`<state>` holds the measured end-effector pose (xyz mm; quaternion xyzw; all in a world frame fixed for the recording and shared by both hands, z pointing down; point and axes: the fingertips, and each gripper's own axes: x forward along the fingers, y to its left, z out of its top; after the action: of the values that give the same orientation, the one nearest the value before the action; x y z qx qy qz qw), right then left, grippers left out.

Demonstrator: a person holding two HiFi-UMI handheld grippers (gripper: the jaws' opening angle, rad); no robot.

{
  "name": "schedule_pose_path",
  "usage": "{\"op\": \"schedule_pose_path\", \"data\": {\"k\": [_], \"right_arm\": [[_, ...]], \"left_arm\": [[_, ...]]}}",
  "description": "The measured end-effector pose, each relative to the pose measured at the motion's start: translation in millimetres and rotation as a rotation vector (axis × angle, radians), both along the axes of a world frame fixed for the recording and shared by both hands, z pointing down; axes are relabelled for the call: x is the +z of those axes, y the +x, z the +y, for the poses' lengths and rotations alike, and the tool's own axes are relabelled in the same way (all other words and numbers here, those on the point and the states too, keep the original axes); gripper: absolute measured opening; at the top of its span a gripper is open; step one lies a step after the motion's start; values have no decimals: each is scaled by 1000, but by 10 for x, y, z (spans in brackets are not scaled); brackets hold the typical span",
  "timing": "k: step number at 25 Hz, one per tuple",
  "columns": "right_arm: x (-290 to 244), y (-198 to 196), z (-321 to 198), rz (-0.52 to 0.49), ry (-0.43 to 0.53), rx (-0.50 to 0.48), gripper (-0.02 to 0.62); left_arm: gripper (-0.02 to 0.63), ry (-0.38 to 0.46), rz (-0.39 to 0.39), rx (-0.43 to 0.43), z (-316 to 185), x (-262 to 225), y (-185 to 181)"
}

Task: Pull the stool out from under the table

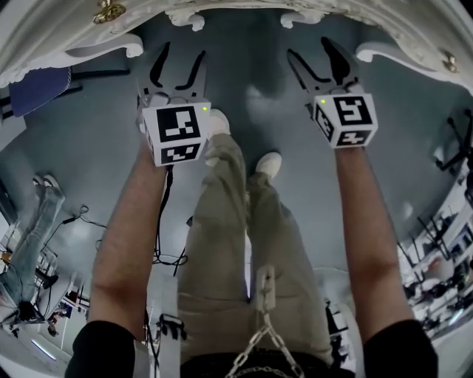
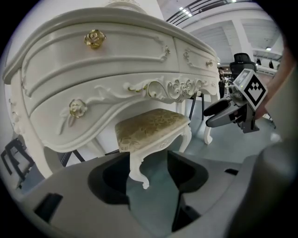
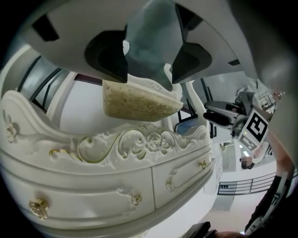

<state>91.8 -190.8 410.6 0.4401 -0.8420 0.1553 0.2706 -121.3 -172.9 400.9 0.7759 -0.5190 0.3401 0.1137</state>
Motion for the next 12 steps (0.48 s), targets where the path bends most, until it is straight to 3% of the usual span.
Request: {"op": "schedule_pose_path", "data": {"k": [5, 12], "right_arm": [[333, 74, -95, 87, -21, -24, 273], [514, 59, -280, 163, -10, -57, 276]], "left_arm": [[235, -36, -5, -7, -135, 293, -65], [242, -81, -73, -50, -328, 792, -277]]}}
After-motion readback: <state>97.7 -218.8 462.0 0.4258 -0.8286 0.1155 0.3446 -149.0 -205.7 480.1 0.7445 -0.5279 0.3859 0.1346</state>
